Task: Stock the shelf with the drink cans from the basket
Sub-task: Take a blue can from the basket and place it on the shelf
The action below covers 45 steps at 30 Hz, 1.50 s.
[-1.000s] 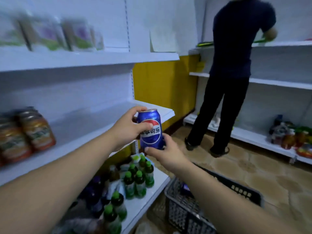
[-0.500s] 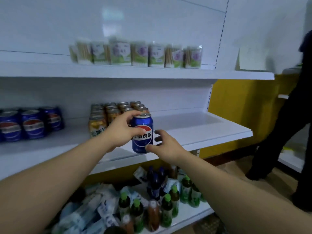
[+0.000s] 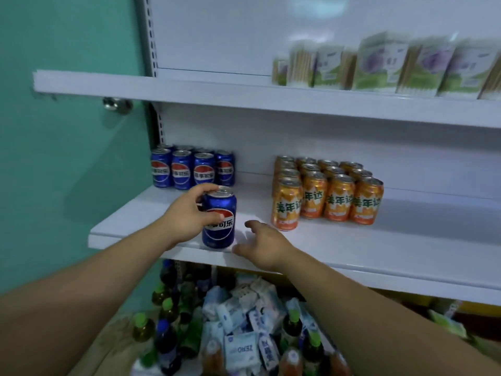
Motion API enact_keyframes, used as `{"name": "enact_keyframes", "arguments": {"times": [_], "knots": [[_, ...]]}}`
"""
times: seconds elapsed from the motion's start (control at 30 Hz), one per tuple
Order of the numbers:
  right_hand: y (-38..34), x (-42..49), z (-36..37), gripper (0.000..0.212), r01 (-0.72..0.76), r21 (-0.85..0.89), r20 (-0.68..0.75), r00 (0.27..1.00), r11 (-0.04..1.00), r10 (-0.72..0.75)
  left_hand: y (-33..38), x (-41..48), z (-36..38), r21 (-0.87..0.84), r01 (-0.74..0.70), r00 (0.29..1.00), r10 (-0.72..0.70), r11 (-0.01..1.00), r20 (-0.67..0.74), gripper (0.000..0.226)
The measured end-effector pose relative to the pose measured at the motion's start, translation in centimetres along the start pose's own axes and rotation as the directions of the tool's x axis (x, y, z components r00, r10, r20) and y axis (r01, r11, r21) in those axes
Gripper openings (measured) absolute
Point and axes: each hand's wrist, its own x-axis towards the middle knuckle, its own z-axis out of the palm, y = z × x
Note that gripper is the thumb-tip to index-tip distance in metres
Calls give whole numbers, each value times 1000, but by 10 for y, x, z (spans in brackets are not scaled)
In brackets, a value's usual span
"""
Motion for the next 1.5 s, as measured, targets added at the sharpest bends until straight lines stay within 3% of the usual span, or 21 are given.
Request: {"name": "enact_keyframes", "arguments": {"times": [0.17, 0.3, 0.4, 0.6, 0.73, 0.93, 1.2, 1.5], "knots": [[5, 34, 9, 80, 95, -366, 123, 991, 926, -53, -20, 27, -19, 12, 7, 999, -6, 1000, -49, 58], [15, 43, 13, 86, 95, -410, 155, 987, 907, -34, -28, 55, -12, 109, -93, 995, 96, 990, -20, 56], [16, 42, 16, 85, 113, -394, 131, 989, 912, -66, -38, 81, -8, 293, -150, 986, 164, 944, -22, 60], [18, 44, 18, 84, 125, -351, 97, 991, 928, -97, -48, 123, -9, 565, -245, 948, 318, 788, -32, 62], [19, 45, 18, 84, 122, -334, 94, 991, 935, -96, -43, 144, -10, 805, -137, 974, 228, 578, 2, 66], [20, 45, 18, 84, 115, -319, 105, 991, 941, -86, -39, 167, -8, 921, -91, 971, 239, 380, -2, 66], [19, 44, 18, 84, 109, -303, 101, 992, 947, -82, -47, 185, -3, 862, -52, 981, 185, 504, -49, 65], [22, 46, 20, 84, 115, -310, 80, 992, 944, -95, -50, 196, -2, 889, -61, 966, 250, 454, -61, 66]]}}
